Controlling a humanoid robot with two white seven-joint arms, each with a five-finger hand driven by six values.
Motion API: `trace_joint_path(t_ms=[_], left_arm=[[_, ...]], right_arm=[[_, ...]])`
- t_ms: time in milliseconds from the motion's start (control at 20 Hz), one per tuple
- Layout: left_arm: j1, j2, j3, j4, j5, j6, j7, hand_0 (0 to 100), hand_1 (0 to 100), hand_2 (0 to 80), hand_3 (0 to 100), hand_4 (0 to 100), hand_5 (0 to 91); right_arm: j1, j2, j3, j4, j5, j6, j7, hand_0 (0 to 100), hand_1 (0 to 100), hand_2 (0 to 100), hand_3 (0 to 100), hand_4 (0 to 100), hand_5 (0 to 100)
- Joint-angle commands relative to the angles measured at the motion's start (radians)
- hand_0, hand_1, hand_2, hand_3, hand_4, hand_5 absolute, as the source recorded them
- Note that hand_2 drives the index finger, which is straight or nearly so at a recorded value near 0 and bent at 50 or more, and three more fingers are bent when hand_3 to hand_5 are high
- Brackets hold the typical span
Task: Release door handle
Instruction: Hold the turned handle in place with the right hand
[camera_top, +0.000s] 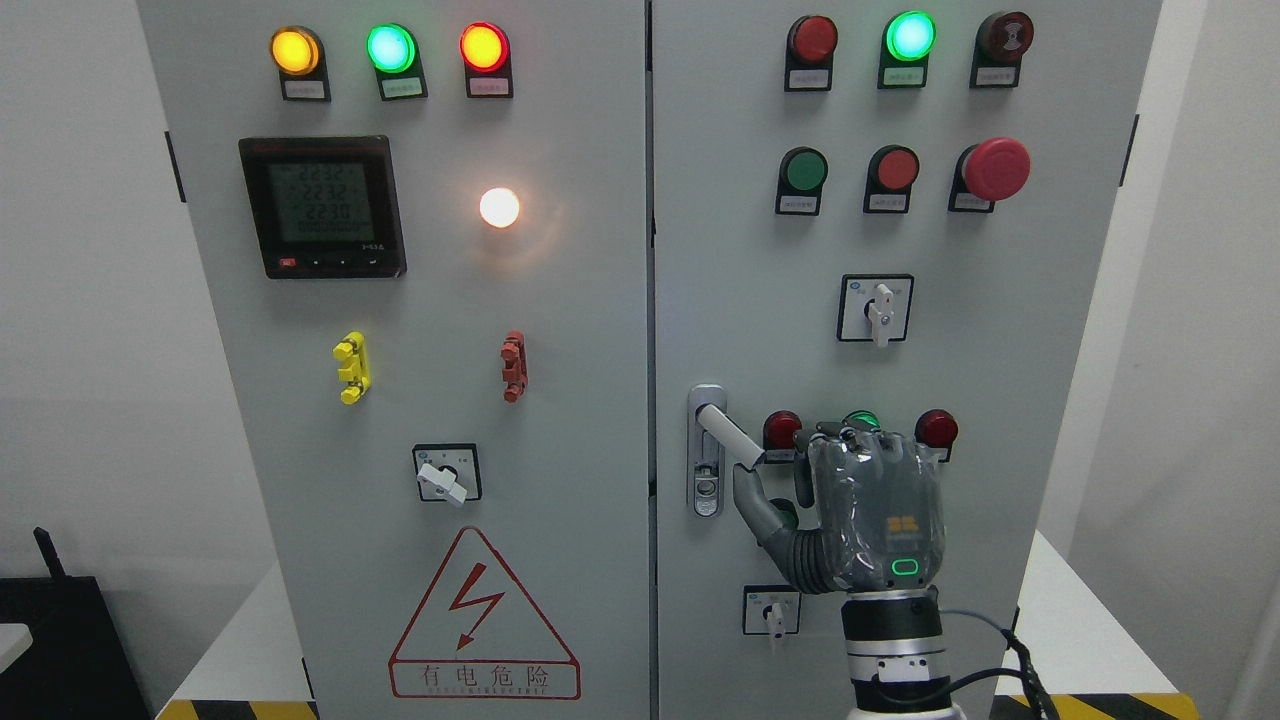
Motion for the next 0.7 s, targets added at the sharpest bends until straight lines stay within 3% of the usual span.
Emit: trace_joint_path(t_ms=[0,650], left_arm=[[0.0,0.001,-0.014,0.02,0.0,0.0,-0.001,12,39,0.0,0,0,0.0],[0.0,0.0,-0.014,0.02,0.0,0.0,-0.001,12,39,0.0,0,0,0.0]], right_arm=[[-0.001,-0.004,-0.017,-0.006,0.0,0.0,-0.001,37,50,98,100,93,99],[-0.012,-0.001,-0.017,-0.006,0.0,0.0,-0.001,38,50,99,100,93,99]])
